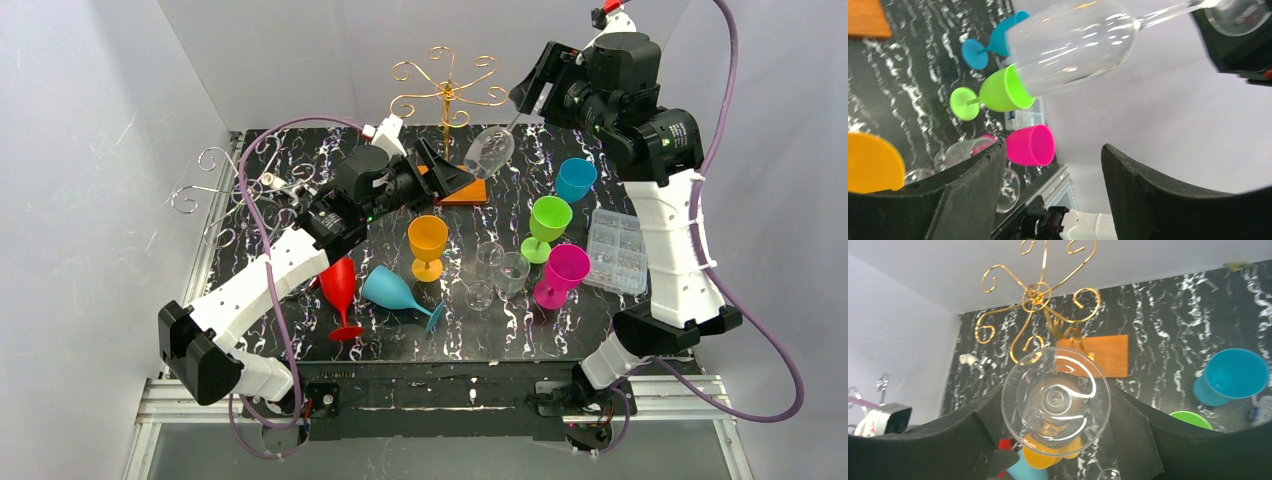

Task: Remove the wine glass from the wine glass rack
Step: Place the wine glass at the center of the board.

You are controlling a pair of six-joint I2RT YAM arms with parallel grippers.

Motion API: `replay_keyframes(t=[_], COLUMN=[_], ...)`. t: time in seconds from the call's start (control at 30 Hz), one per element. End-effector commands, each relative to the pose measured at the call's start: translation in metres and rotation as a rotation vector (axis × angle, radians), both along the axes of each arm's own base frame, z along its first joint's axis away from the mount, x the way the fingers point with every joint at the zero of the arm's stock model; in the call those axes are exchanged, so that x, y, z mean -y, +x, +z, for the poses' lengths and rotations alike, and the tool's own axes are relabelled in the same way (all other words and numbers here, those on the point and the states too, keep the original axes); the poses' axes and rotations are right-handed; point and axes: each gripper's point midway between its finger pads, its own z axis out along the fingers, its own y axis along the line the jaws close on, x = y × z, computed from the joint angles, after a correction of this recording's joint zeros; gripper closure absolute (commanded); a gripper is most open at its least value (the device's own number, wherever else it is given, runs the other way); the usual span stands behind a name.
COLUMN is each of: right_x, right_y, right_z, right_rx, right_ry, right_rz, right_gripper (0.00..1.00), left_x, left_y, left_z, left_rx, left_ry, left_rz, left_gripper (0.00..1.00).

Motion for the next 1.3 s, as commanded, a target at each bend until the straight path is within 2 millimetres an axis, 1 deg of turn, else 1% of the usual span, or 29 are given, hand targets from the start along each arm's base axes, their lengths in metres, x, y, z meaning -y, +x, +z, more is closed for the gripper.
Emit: replay_keyframes(t=[0.0,0.03,0.1,0.2,0.3,0.33,0.37,0.4,0.47,0.5,0.57,0.63,0.7,0.73,0.8,0.93,1.1,1.2,1.27], right_x=[-0.02,-0.022,-0.025,-0.026,-0.027,-0.028,-0.029,-0.031,-0.034,-0.036,-0.039,-0.049,-0.059,-0.061,-0.06,-0.06,-0.059,-0.058,-0.058], right_y=[-0.011,-0.011,-0.011,-0.011,-0.011,-0.01,-0.009,-0.009,-0.009,-0.009,-0.006,-0.008,-0.007,-0.007,-0.005,-0.001,0.003,0.003,0.0], right_z=[0.034,0.034,0.036,0.04,0.042,0.042,0.041,0.041,0.042,0.043,0.046,0.048,0.048,0.047,0.048,0.043,0.031,0.026,0.025], right_rx=[0.059,0.059,0.058,0.066,0.069,0.065,0.063,0.062,0.062,0.062,0.066,0.056,0.041,0.031,0.02,-0.006,-0.05,-0.061,-0.066], right_ry=[0.17,0.178,0.193,0.208,0.214,0.217,0.22,0.226,0.24,0.251,0.271,0.301,0.341,0.366,0.413,0.498,0.615,0.653,0.683], right_rz=[0.083,0.09,0.099,0.104,0.106,0.108,0.11,0.116,0.125,0.135,0.14,0.187,0.225,0.242,0.264,0.314,0.372,0.387,0.399], right_gripper=[0.58,0.58,0.58,0.58,0.58,0.58,0.58,0.59,0.59,0.59,0.59,0.59,0.58,0.58,0.58,0.58,0.61,0.61,0.61], left_x=[0.01,0.011,0.011,0.009,-0.007,-0.012,-0.018,-0.023,-0.027,-0.025,-0.02,-0.022,-0.028,-0.034,-0.046,-0.055,-0.063,-0.066,-0.068], left_y=[0.008,0.01,0.014,0.017,0.015,0.016,0.017,0.018,0.022,0.025,0.029,0.028,0.023,0.018,0.009,-0.002,-0.014,-0.017,-0.017], left_z=[0.039,0.045,0.047,0.043,0.046,0.042,0.043,0.04,0.036,0.037,0.048,0.064,0.081,0.095,0.112,0.135,0.165,0.176,0.18], left_rx=[0.103,0.121,0.127,0.108,0.129,0.123,0.125,0.113,0.097,0.092,0.108,0.133,0.161,0.183,0.208,0.24,0.294,0.315,0.325], left_ry=[-0.157,-0.179,-0.194,-0.207,-0.208,-0.203,-0.209,-0.209,-0.213,-0.217,-0.274,-0.334,-0.389,-0.434,-0.481,-0.547,-0.593,-0.604,-0.606], left_rz=[-0.009,-0.015,-0.019,-0.023,0.016,0.031,0.041,0.044,0.044,0.026,-0.009,-0.023,-0.032,-0.032,-0.025,-0.028,-0.038,-0.036,-0.027], left_gripper=[0.35,0.35,0.36,0.38,0.37,0.37,0.37,0.37,0.36,0.36,0.36,0.39,0.42,0.46,0.51,0.61,0.66,0.73,0.75])
